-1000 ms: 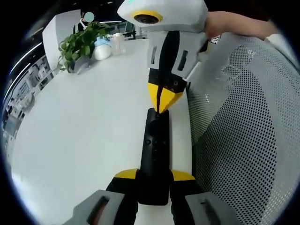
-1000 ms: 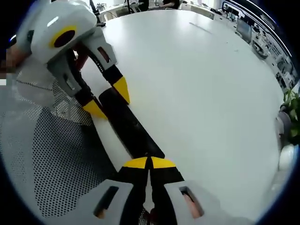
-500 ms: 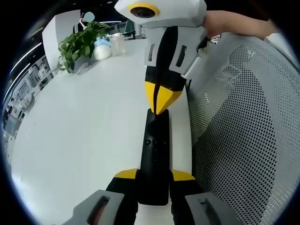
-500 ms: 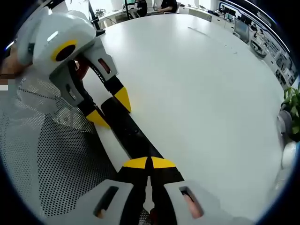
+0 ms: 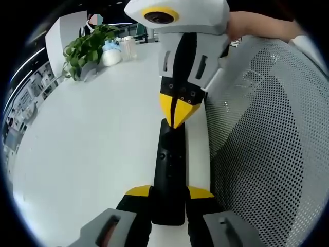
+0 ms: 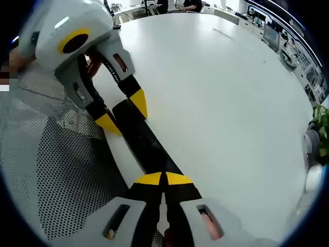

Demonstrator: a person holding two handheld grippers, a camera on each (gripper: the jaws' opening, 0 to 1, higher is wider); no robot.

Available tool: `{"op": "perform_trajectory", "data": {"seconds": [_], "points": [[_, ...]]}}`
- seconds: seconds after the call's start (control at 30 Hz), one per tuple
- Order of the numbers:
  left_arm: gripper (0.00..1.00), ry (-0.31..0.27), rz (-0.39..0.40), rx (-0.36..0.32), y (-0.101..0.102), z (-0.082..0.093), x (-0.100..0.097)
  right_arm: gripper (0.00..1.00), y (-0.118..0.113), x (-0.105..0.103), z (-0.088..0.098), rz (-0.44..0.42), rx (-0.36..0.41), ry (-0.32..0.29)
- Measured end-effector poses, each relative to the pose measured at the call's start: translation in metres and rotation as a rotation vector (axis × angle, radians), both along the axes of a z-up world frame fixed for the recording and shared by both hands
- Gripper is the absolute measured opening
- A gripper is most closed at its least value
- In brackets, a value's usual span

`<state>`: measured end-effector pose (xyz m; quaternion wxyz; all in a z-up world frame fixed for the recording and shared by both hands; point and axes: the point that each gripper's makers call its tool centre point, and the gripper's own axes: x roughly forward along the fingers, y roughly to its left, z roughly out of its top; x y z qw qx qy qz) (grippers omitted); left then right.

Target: Press the specified remote control buttons in sequence, fully releasing each button before pressing the next.

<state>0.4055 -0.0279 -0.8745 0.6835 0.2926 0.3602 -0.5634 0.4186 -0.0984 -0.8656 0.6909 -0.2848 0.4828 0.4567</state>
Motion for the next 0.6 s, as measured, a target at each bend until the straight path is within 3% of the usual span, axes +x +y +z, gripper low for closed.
{"op": "perform_trajectory", "data": {"seconds": [0.6], "points": [[0.25, 0.001, 0.004, -0.004, -0.0004, 0.0002, 0.0002, 0.00, -0.0005, 0.0000, -0.0010, -0.033, 0.001, 0.005]]}}
